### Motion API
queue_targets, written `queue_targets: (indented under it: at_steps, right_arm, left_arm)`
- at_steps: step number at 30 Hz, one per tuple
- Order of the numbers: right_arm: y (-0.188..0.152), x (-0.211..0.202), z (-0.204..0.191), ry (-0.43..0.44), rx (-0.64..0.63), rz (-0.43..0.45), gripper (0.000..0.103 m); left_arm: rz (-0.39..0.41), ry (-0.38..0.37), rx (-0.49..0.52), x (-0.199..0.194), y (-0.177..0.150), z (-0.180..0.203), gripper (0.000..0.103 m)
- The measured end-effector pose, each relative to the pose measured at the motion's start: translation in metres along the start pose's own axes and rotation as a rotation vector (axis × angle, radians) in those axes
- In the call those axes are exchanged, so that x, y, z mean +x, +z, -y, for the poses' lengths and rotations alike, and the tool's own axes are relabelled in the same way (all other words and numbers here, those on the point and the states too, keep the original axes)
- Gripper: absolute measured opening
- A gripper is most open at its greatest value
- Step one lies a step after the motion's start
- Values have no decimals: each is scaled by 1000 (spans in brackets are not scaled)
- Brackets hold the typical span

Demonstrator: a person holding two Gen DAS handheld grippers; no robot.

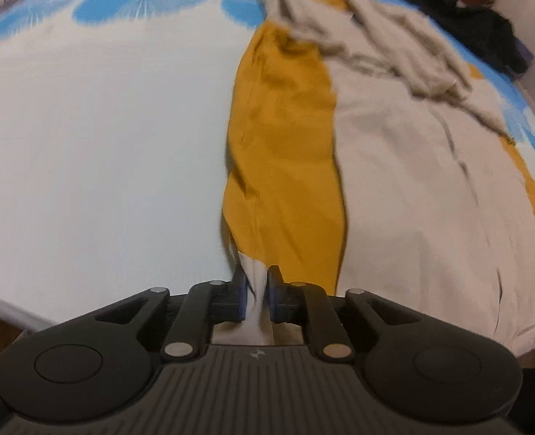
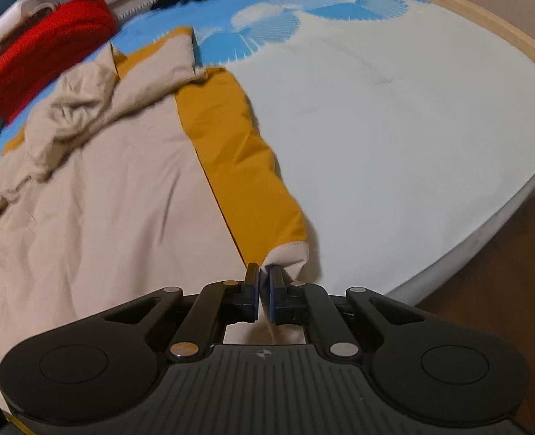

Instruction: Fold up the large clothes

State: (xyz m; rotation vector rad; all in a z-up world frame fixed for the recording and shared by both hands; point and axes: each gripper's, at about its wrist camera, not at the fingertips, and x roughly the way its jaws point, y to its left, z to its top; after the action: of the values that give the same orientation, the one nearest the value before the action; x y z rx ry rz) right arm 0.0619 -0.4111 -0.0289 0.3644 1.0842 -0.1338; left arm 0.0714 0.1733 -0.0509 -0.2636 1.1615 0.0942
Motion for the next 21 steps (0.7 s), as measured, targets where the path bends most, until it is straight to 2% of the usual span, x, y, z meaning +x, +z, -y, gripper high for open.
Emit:
queue_targets:
  at_steps: [2,5,8,12,15,21]
  right_arm:
    - [-1,3,-1,-17,6,-10,7]
    - [-3,4,0,-27,-1,-7,7]
    - [-5,2,-2,-27,-7,4,6]
    - [-2,-11,-6,2,-2,58,1]
    - [4,-30,-13,70,-1,114,0]
    - [19,-94,-39,299,-27,250,0]
  left_arm:
    - [-17,33,22,4,-1,2,20]
    - [-17,31,18,4,0,0,20]
    - [3,11,17,-1,0,0,6]
    - [69,-10,56,-18,2,8,4]
    - [155,-55,52,-45,6,8,2]
    - [367,-160,55,-124,19,0,1]
